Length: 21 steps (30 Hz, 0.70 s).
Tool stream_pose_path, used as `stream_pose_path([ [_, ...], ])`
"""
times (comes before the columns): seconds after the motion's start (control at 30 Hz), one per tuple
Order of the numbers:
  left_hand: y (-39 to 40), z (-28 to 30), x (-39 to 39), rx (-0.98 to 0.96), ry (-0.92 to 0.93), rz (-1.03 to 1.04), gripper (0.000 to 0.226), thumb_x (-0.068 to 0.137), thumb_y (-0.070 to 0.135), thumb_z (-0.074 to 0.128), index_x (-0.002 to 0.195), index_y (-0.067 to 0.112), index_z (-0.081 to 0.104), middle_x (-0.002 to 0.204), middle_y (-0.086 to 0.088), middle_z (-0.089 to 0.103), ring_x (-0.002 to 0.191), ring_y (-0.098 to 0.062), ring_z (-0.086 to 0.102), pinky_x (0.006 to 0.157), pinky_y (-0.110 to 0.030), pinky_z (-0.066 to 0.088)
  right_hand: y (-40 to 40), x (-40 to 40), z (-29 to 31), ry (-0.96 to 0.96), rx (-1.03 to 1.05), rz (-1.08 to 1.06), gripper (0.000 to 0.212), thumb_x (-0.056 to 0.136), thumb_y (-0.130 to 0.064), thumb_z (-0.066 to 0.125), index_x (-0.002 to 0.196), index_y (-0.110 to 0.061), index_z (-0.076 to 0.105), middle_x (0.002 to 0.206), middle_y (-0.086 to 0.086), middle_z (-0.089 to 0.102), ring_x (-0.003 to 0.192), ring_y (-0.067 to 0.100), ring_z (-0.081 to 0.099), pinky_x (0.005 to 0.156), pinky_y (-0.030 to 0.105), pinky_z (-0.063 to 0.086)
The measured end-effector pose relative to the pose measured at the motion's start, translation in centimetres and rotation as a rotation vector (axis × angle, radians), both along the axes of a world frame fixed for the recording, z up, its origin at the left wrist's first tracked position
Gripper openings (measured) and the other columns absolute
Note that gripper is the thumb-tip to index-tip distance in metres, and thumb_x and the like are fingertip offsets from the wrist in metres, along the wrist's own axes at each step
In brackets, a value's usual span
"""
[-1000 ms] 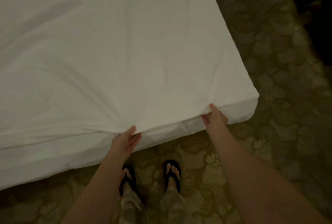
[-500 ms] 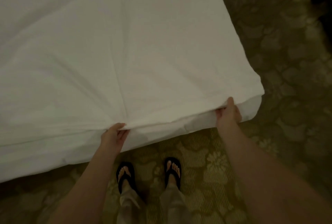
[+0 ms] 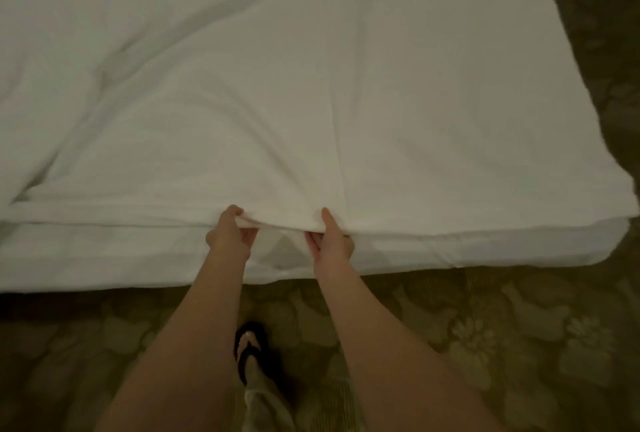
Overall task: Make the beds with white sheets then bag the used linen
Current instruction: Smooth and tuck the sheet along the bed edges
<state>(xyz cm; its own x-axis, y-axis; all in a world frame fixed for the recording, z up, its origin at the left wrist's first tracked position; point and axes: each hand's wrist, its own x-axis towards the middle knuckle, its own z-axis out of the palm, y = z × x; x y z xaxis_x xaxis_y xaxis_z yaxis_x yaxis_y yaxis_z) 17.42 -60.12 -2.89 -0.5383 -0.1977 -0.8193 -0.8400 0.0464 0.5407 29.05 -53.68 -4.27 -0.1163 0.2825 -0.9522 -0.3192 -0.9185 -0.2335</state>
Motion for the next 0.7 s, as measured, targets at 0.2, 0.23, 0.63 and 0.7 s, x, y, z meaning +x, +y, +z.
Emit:
stream_pose_path([
  [0.2,-6.4,0.6,-7.2,0.006,0.058,0.054,0.014,0.089,0.011,0.065,0.096,0.003,0.055,0.097,-0.014,0.063,0.069,-0.018,0.064,0.078,-0.035,0.058,-4.4,-7.1,-0.4,0.04,-0.052,0.205,0.031,0.09,-0.011,0.061,0.12,-0.002,0.055,0.103,0.016,0.065,0.08,0.025,0.065,0.074,0.033,0.056],
  [0.23,-7.4,0.6,-8.6,0.035,0.064,0.056,0.011,0.09,0.009,0.064,0.09,0.004,0.055,0.093,-0.013,0.063,0.07,-0.017,0.068,0.082,-0.035,0.057,-4.7,-8.2,-0.5,0.04,-0.055,0.234,0.032,0.091,-0.011,0.06,0.121,-0.002,0.055,0.102,0.017,0.065,0.079,0.025,0.065,0.069,0.032,0.056],
  [0.63,-19.3,-1.7,-15.2,0.225,-0.142,-0.049,0.012,0.091,0.004,0.058,0.08,-0.001,0.059,0.069,-0.008,0.068,0.071,-0.017,0.066,0.063,-0.026,0.059,-10.4,-11.6,-1.0,-0.102,0.006,0.529,0.024,0.09,-0.029,0.057,0.096,-0.005,0.061,0.088,0.011,0.07,0.074,0.023,0.067,0.063,0.03,0.05],
  [0.7,-21.0,-0.9,-17.2,0.295,-0.139,-0.013,0.009,0.092,0.009,0.056,0.087,0.001,0.059,0.081,-0.007,0.069,0.08,-0.018,0.067,0.067,-0.026,0.06,-12.4,-13.9,0.2,-0.038,-0.036,0.676,0.038,0.091,-0.04,0.057,0.096,-0.003,0.063,0.093,0.012,0.07,0.079,0.024,0.067,0.068,0.032,0.051],
])
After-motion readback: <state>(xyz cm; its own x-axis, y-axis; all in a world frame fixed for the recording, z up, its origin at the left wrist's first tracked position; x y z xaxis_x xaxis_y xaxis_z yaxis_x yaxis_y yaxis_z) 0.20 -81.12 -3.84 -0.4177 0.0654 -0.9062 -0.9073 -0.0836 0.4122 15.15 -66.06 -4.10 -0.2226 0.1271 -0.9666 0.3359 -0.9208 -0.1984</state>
